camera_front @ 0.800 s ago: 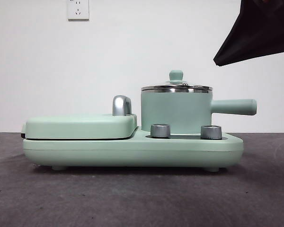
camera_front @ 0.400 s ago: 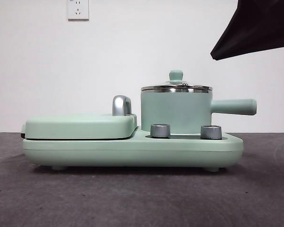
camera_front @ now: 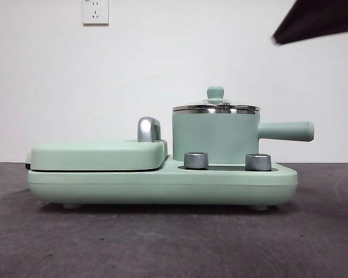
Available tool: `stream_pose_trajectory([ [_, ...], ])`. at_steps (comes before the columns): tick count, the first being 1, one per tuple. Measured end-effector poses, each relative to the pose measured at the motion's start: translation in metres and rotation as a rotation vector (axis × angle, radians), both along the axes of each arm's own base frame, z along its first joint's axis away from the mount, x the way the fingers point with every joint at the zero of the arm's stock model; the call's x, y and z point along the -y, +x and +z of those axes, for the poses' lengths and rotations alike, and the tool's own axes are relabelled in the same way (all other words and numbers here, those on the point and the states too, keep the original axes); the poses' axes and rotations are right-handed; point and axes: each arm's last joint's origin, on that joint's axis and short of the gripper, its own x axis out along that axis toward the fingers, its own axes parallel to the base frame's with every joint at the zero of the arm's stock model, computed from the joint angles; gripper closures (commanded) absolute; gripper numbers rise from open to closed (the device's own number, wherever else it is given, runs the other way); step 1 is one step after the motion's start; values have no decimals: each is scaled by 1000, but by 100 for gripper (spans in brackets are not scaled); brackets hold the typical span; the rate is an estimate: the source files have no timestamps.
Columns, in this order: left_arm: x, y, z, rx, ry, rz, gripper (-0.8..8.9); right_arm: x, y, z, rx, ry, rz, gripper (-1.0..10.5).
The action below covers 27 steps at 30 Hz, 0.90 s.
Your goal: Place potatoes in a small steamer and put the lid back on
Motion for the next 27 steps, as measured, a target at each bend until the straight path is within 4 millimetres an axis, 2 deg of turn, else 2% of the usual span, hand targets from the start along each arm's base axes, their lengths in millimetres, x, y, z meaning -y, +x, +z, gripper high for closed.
stream_pose_trajectory([
  [2, 0, 0, 0, 0, 0, 0, 807, 12, -4, 1, 60, -9, -56, 927],
  [5, 0, 0, 0, 0, 0, 0, 807, 33, -13, -9, 114, -23, -163, 927],
  [10, 0, 0, 0, 0, 0, 0, 807, 63, -27, -47, 223, -34, -384, 927],
  [18, 0, 0, 0, 0, 0, 0, 807, 75, -38, -113, 292, -14, -495, 927],
  [20, 0, 0, 0, 0, -1, 0, 807, 76, -39, -118, 276, -13, -500, 927],
  [27, 0, 0, 0, 0, -1, 0, 807, 75, -39, -115, 297, 12, -495, 927],
])
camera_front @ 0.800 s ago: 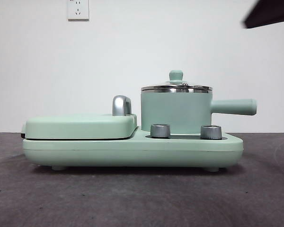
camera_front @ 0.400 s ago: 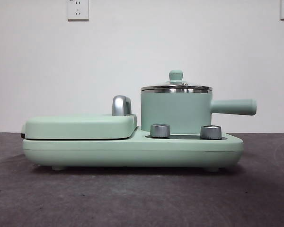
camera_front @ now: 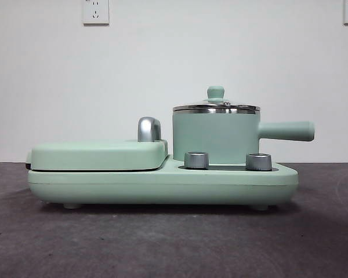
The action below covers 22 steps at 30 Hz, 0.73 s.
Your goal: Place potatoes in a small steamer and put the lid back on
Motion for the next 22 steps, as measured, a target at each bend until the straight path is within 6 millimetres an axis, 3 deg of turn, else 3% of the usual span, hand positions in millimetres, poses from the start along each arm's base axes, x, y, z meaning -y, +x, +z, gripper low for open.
stream_pose_trajectory([
  [22, 0, 0, 0, 1, 0, 0, 807, 0, 0, 0, -1, 29, 14, 927],
])
